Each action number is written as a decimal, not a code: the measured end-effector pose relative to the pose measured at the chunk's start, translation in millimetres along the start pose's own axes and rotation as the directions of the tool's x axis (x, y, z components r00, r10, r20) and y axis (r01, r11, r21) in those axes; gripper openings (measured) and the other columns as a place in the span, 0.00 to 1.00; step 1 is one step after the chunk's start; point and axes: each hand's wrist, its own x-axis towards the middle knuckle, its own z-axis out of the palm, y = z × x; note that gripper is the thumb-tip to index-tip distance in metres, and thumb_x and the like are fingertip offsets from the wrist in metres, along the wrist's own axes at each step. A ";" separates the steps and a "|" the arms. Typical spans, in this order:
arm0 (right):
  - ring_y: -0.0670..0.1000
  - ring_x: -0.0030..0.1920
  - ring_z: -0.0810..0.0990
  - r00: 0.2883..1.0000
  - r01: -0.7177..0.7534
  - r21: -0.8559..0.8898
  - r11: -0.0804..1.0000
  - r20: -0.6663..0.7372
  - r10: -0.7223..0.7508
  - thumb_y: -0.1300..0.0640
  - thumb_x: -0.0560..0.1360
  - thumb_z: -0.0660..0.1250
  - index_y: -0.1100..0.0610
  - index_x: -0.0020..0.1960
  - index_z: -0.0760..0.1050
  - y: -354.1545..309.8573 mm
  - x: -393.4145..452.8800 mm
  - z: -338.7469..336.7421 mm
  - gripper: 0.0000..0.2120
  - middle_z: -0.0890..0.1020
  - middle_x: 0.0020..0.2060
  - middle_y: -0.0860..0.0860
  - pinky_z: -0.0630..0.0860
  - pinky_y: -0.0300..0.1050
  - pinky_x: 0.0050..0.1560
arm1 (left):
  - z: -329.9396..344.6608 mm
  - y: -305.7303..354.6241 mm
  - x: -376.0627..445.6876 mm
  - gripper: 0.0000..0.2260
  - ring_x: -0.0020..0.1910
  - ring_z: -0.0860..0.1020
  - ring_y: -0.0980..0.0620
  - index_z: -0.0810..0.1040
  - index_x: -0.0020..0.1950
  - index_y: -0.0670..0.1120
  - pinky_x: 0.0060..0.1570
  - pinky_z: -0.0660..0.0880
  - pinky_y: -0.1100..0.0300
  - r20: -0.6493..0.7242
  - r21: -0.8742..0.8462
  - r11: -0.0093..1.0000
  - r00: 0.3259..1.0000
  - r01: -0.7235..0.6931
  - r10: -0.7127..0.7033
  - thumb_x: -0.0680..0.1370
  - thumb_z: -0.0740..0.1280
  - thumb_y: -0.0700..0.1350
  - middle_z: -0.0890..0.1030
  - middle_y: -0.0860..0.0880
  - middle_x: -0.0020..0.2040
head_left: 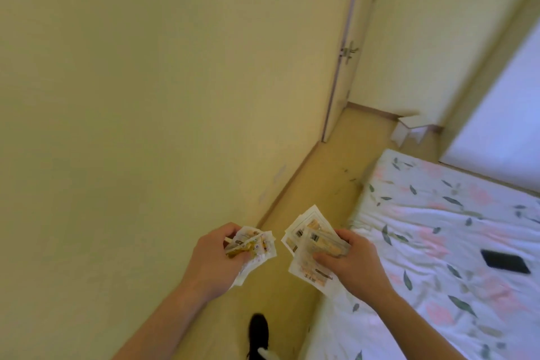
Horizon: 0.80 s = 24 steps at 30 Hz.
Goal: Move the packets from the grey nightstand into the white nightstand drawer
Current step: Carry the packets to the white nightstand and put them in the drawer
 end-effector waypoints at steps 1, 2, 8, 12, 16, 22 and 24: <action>0.37 0.43 0.85 0.999 -0.013 0.011 1.000 -0.039 0.014 0.58 0.71 0.79 0.42 0.53 0.81 1.3 14.6 -5.4 0.16 0.86 0.44 0.34 0.82 0.37 0.40 | 3.7 8.1 20.9 0.09 0.38 0.81 0.58 0.82 0.46 0.57 0.38 0.79 0.58 0.026 0.005 0.999 0.999 -0.032 0.032 0.72 0.76 0.43 0.84 0.59 0.40; 0.37 0.43 0.85 0.997 -0.023 0.020 1.000 -0.071 0.025 0.57 0.71 0.79 0.42 0.53 0.81 3.0 30.5 -10.3 0.15 0.86 0.44 0.36 0.82 0.37 0.39 | 7.8 16.7 41.8 0.09 0.38 0.81 0.59 0.82 0.46 0.57 0.39 0.80 0.59 0.051 0.009 0.998 0.996 -0.067 0.066 0.73 0.76 0.43 0.84 0.59 0.41; 0.39 0.41 0.85 0.974 -0.097 0.062 0.993 -0.200 0.107 0.57 0.72 0.78 0.47 0.53 0.82 18.1 148.5 -43.0 0.12 0.87 0.42 0.39 0.82 0.37 0.37 | 37.4 63.5 188.0 0.10 0.41 0.81 0.58 0.81 0.48 0.57 0.44 0.81 0.56 0.188 0.041 0.979 0.964 -0.199 0.188 0.73 0.75 0.43 0.84 0.59 0.43; 0.39 0.40 0.85 0.952 -0.139 0.085 0.987 -0.262 0.157 0.58 0.72 0.78 0.46 0.52 0.82 22.4 222.3 -73.5 0.12 0.86 0.42 0.38 0.80 0.36 0.35 | 57.2 100.7 288.8 0.10 0.42 0.82 0.59 0.81 0.49 0.58 0.45 0.82 0.56 0.255 0.062 0.969 0.943 -0.238 0.215 0.73 0.75 0.43 0.84 0.60 0.43; 0.40 0.41 0.85 0.923 -0.170 0.059 0.984 -0.339 0.180 0.56 0.71 0.78 0.45 0.52 0.82 19.9 287.7 -115.1 0.12 0.86 0.42 0.40 0.84 0.42 0.40 | 82.7 138.2 376.9 0.10 0.41 0.82 0.59 0.81 0.48 0.57 0.45 0.82 0.55 0.293 0.060 0.957 0.921 -0.285 0.256 0.73 0.75 0.43 0.84 0.59 0.43; 0.46 0.39 0.85 0.853 -0.193 0.071 0.979 -0.481 0.203 0.56 0.71 0.78 0.47 0.50 0.82 15.1 357.7 -180.2 0.10 0.87 0.40 0.43 0.84 0.48 0.40 | 140.7 200.3 482.5 0.11 0.40 0.81 0.58 0.81 0.47 0.57 0.42 0.80 0.57 0.390 -0.018 0.932 0.856 -0.362 0.340 0.73 0.76 0.42 0.84 0.60 0.42; 0.46 0.39 0.85 0.818 -0.213 0.088 0.973 -0.529 0.226 0.57 0.72 0.78 0.46 0.49 0.82 18.8 380.5 -199.8 0.10 0.86 0.40 0.42 0.84 0.49 0.40 | 166.0 219.2 519.3 0.11 0.40 0.81 0.58 0.81 0.47 0.57 0.42 0.79 0.57 0.430 -0.036 0.918 0.823 -0.395 0.371 0.72 0.76 0.42 0.84 0.60 0.42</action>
